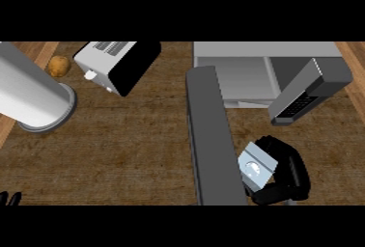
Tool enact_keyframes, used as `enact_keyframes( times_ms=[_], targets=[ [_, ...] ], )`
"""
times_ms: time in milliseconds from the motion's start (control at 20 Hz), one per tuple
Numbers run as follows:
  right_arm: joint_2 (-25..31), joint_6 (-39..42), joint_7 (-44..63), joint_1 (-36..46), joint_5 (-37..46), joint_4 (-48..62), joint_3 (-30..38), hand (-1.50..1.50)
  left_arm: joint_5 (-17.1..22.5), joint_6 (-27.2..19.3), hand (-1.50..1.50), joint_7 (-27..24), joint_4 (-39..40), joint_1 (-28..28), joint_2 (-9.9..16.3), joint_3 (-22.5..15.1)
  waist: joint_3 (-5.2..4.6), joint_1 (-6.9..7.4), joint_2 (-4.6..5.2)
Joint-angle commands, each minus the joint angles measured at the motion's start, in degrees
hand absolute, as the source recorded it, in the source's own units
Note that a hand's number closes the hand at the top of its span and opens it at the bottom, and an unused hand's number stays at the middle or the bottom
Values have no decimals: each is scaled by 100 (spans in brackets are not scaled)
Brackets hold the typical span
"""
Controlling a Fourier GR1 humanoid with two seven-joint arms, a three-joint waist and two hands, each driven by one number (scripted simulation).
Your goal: Pick up the milk, place it into the microwave and close the microwave
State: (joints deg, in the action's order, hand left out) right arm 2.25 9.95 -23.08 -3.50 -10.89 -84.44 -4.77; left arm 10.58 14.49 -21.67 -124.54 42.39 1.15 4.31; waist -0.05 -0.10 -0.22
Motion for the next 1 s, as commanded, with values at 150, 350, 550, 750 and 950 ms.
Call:
enact_keyframes(
  times_ms=[150,350,550,750,950],
  targets=[
    [-219,-1063,669,260,105,-854,-635,150,427,182,-150,268,71,-168,201,598,4,38,15],
    [-219,-1600,893,1216,271,-274,-482,150,437,226,-150,183,207,-312,132,698,5,64,23],
    [-212,-2440,614,1762,681,532,-558,150,527,277,-150,255,288,-430,230,872,5,84,32],
    [-207,-2799,415,2321,616,1564,-358,150,380,418,-150,33,458,-384,71,729,7,126,37],
    [-208,-2737,378,3207,676,2765,384,150,410,480,-150,299,296,-417,246,820,12,195,66]
  ],
)
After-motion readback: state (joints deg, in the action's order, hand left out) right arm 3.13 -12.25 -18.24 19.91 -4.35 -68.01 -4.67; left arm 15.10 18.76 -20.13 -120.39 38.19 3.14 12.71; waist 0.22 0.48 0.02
